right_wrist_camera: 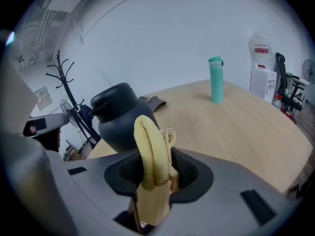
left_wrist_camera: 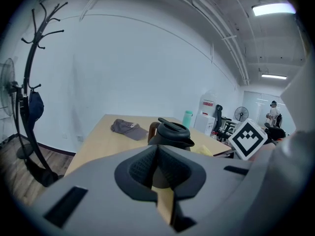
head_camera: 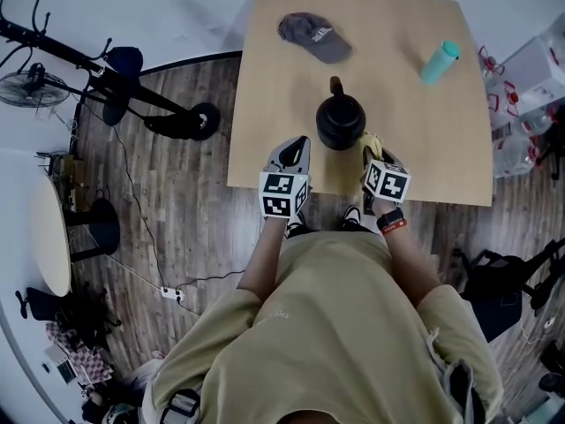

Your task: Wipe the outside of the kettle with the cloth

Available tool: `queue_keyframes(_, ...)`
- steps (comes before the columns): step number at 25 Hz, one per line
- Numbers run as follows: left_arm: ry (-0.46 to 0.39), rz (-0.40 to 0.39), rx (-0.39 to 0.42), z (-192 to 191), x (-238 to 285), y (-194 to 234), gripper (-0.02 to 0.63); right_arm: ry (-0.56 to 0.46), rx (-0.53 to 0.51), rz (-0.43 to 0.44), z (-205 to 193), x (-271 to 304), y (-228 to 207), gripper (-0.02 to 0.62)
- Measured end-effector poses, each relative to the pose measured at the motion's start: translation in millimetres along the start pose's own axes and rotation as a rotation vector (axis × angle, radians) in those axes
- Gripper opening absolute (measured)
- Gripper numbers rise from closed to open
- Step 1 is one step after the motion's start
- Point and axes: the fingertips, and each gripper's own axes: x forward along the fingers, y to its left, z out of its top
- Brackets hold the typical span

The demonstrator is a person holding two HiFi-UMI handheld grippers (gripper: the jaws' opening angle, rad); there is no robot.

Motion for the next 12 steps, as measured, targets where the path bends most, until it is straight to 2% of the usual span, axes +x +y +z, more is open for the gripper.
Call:
queue_keyframes(3, 0.002, -0.015, 0.002, -2, -5, 9, 0.025, 0.039, 0.020, 0.047, -25, -10, 27, 0.147)
queue_keyframes(7, 0.005, -0.026, 0.007, -3, -13, 24, 0.025, 0.093, -0.006, 0.152, -52, -6, 85, 0.147)
queue_keyframes(12, -0.001, -0.025, 0.017, -1, -25, 47, 0.025, 0.086, -0.046, 0.202, -56, 19, 138, 0.147)
